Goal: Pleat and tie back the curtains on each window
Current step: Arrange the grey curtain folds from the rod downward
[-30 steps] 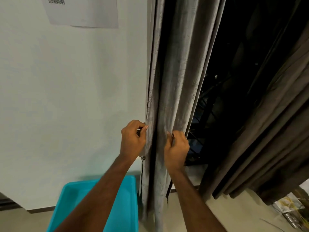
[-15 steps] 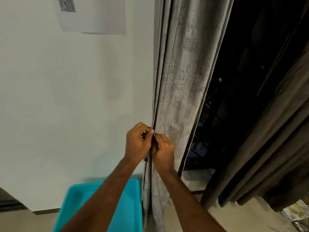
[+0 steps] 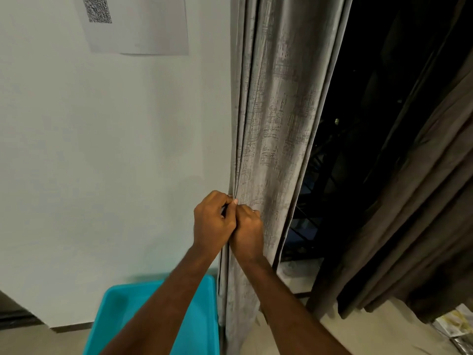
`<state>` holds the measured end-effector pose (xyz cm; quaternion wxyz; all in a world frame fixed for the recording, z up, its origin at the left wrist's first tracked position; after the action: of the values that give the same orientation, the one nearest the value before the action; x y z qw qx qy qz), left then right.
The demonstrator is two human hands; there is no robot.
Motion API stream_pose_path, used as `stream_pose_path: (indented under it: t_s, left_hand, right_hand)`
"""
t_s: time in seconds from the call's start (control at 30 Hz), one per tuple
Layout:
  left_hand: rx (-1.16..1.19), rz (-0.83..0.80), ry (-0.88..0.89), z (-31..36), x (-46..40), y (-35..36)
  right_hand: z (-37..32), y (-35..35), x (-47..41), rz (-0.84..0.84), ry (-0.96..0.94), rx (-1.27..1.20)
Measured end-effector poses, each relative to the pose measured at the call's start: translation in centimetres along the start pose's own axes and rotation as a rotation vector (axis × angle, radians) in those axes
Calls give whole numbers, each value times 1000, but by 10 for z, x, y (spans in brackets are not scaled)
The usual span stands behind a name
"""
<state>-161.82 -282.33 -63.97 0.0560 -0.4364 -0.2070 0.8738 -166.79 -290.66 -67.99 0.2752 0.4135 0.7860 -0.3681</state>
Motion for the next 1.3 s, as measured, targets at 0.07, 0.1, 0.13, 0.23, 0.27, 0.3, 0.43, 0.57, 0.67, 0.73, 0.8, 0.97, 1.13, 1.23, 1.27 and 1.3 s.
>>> stream_pose_path:
  t_s: [0.07,0.1,0.13,0.23,0.27,0.3,0.43,0.57,0.67,0.73,0.8,0.97,1.13,1.23,1.27,1.3]
  left_hand:
    - [-14,6,-6,1,1,1]
    - [-22,10,-16,2,1,2]
    - [-31,12,-28,2,0,3]
    - [-66,14,-32,0,0,5]
    - [-75,17,-28,-1,0,5]
    - [-81,19,-21,-3,0,5]
    - [-89,14,22,-11,-3,1]
    - [-63,16,12,-20,-5,2]
    - [-58,10,20,-21,-4,6]
    - [-60,2,22,-19,-4,8]
    - [-57,-2,22,-20,-5,10]
    - [-53,-5,20,-25,-8,10]
    - [-58,-9,-9,-29,-9,7]
    - [-62,-10,-9,-28,-11,9]
    - [-65,-12,-4,-27,-11,10]
    - [-67,-15,0,-27,-11,10]
  right_hand:
    - [1,0,-1,11,-19,29]
    - [2,-1,-2,12,-22,37]
    - [3,-1,-2,8,-29,42]
    - [5,-4,0,-48,-57,15]
    - [7,-7,-1,-78,-56,-7]
    - [10,-11,-2,-95,-51,-32]
    - [37,-39,-12,143,136,-243]
    - [62,-58,-24,344,409,-268]
    - [77,-54,-31,226,517,-243]
    - [85,-48,-33,169,559,-201]
    - [89,-42,-36,130,581,-164]
    - [87,-38,-44,198,493,-39]
    - [93,-51,-59,422,689,-11]
    - [94,-49,-59,418,675,-48]
    - [94,-48,-57,390,652,-38]
    - [92,-46,-54,367,625,-15]
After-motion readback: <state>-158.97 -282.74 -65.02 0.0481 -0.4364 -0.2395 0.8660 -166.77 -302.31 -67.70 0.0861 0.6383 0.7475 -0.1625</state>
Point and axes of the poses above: each hand's wrist, its own x-axis away from the middle knuckle, its own y-axis out of the palm, z = x × y, the point moved 3 cm from there along -x, towards the middle knuckle, and after that the axes turned 12 degrees about -x, right-handed, at the moved point
